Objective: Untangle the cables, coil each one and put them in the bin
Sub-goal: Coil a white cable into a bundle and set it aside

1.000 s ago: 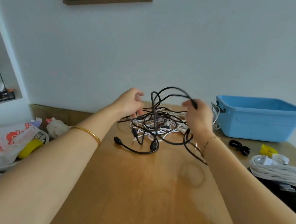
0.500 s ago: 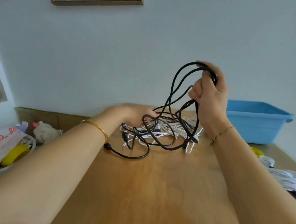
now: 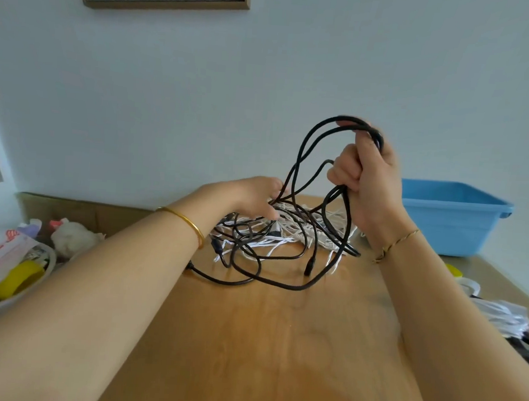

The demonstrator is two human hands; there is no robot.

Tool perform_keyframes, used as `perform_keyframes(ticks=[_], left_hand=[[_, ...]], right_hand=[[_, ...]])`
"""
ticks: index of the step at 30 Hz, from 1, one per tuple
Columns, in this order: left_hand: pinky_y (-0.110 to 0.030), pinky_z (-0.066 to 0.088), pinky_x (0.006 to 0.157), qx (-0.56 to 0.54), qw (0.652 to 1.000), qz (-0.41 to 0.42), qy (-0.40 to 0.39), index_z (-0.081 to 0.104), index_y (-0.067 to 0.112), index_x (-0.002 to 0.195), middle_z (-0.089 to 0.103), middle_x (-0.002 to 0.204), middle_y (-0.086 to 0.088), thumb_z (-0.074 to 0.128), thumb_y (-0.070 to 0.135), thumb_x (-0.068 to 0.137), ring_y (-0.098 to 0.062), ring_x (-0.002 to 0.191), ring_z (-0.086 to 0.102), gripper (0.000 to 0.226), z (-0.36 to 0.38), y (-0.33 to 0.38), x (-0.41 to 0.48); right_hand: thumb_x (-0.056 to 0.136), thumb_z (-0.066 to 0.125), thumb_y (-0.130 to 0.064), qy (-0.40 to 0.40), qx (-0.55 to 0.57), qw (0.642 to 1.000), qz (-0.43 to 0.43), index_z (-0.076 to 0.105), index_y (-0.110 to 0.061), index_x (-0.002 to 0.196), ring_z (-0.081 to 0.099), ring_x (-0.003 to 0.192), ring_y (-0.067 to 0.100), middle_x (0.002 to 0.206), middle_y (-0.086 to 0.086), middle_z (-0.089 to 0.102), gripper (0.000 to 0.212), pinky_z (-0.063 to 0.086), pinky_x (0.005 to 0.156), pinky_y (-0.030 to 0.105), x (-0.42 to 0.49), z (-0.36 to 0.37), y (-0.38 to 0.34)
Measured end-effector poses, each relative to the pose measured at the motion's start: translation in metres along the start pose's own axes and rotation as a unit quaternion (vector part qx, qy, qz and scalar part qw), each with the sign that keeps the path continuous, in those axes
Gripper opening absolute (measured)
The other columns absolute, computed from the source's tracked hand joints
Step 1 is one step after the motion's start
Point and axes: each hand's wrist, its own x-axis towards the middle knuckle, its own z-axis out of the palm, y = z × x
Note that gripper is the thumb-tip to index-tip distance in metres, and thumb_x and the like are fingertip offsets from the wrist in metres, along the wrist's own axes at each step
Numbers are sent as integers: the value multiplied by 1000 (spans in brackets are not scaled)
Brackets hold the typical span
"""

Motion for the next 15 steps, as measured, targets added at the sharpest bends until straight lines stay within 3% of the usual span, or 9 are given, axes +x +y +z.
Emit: perform_keyframes(ticks=[2, 5, 9, 12, 15], left_hand=[[-28, 37, 101, -29, 1000, 1, 9, 37, 19, 144, 46, 143, -3, 63, 24, 91, -19, 129, 45, 60, 8, -1, 2], [-25, 38, 88, -18, 998, -5, 62, 53, 16, 129, 57, 123, -3, 58, 30, 94, -18, 112, 54, 38, 17, -7, 9], [-30, 46, 76, -23, 977, -26, 212, 63, 16, 106, 64, 104, -1, 45, 31, 98, -18, 91, 60, 25, 8, -13, 14], [-30, 45, 69, -136, 944, -3, 301, 61, 14, 103, 62, 82, 1, 43, 24, 99, -15, 72, 57, 20, -1, -8, 11], [-28, 44, 59, -224, 949, 47, 215, 60, 15, 109, 66, 73, -1, 48, 16, 97, -12, 51, 48, 17, -7, -1, 5]], right_hand=[[101, 35, -11, -2, 11, 1000, 8, 60, -7, 102, 14, 41, 8, 44, -8, 21, 25, 12, 49, 25, -2, 1, 0], [101, 38, -13, 9, 21, 1000, 20, 61, -8, 99, 15, 41, 8, 44, -7, 21, 24, 12, 49, 25, -4, 2, -1], [100, 45, -19, 52, -11, 998, 30, 61, -6, 98, 16, 45, 11, 47, -3, 24, 22, 13, 51, 29, -4, -2, -4], [100, 46, -23, 73, -37, 996, 33, 63, -5, 99, 24, 44, 13, 48, -1, 32, 25, 21, 49, 27, -4, -7, -2], [100, 44, -32, 92, -50, 994, 35, 65, -8, 95, 36, 45, 12, 50, -1, 42, 32, 32, 51, 25, -4, -8, 3]])
